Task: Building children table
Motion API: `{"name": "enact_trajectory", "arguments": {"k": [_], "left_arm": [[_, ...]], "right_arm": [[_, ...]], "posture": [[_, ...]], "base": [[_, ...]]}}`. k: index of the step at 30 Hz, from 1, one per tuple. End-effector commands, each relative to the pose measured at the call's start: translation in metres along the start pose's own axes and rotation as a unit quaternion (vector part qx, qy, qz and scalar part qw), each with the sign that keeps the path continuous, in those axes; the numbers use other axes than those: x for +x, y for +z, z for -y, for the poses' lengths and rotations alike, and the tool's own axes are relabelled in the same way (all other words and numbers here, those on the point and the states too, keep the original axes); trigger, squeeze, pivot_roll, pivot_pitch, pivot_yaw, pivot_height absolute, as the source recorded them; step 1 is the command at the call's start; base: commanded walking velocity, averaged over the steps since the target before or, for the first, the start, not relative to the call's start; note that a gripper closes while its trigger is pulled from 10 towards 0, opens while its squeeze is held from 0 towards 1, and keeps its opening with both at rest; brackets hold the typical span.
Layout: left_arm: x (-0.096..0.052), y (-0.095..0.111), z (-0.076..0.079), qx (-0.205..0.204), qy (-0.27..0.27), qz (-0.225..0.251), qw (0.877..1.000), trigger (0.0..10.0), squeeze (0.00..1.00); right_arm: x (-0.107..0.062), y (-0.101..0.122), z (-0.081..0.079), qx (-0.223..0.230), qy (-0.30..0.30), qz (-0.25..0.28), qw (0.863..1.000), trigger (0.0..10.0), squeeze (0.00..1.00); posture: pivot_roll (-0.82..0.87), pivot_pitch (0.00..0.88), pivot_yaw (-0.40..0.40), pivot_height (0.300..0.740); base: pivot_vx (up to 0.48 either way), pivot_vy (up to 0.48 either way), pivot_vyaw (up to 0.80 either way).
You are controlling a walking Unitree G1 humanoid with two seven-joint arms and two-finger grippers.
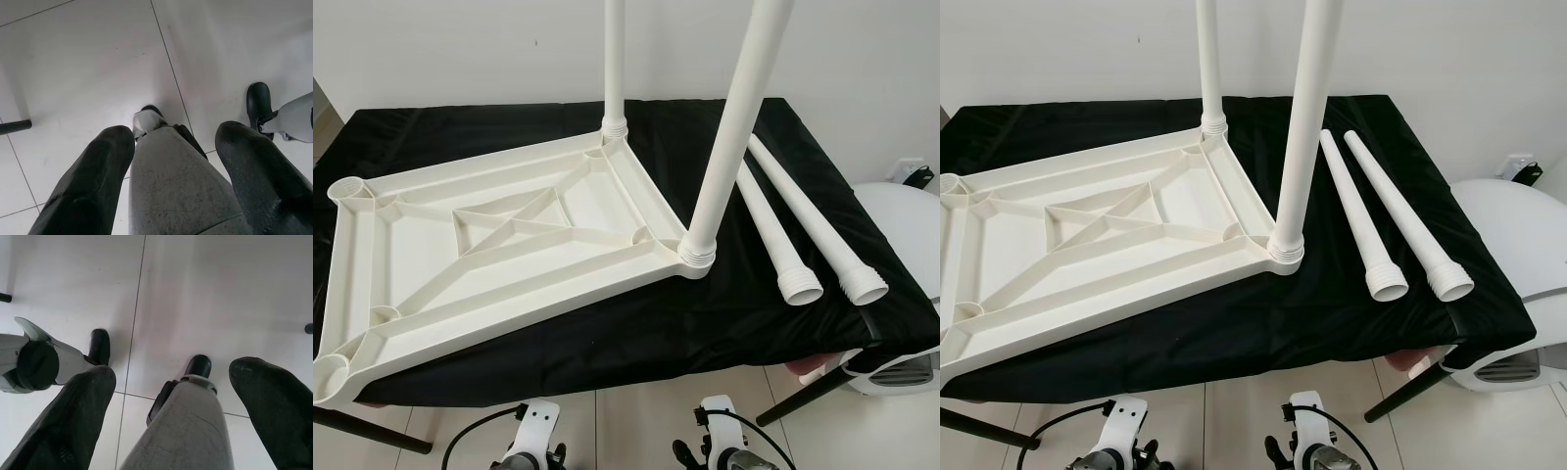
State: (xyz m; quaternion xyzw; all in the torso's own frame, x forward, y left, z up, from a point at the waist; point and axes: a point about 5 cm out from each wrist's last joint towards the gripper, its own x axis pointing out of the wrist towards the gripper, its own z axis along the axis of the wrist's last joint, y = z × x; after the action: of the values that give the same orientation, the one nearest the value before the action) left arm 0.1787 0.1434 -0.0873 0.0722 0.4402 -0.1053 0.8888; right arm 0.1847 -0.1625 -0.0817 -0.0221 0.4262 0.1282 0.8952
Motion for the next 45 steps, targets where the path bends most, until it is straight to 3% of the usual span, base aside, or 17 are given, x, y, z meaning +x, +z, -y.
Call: {"name": "enact_trajectory", "arguments": {"k": [1,12,35,45], "left_arm": [[-0.001,-0.006,0.0,-0.007,0.011,-0.009,1.0,10.0,0.0],[-0.002,-0.007,-0.002,-0.011,0.012,-0.009,1.0,10.0,0.0],[-0.003,-0.008,-0.01,0.028,0.004,-0.016,0.999,10.0,0.0],[-0.003,-0.008,-0.011,0.03,0.004,-0.018,0.999,10.0,0.0]], "right_arm": [[-0.001,-0.005,0.001,-0.005,0.003,-0.013,1.0,10.0,0.0],[-0.001,-0.004,0.001,-0.012,0.005,-0.014,1.0,10.0,0.0],[0.002,-0.002,-0.01,0.023,-0.003,-0.005,1.0,10.0,0.0],[0.002,-0.004,-0.009,0.025,-0.005,-0.007,1.0,10.0,0.0]], "posture": [[0.03,0.053,0.012,0.74],[0.03,0.047,0.018,0.74],[0.01,0.047,0.105,0.74],[0.02,0.043,0.087,0.74]], "base": [[0.0,0.0,0.0],[0.0,0.0,0.0],[0.0,0.0,0.0],[0.0,0.0,0.0]]}}
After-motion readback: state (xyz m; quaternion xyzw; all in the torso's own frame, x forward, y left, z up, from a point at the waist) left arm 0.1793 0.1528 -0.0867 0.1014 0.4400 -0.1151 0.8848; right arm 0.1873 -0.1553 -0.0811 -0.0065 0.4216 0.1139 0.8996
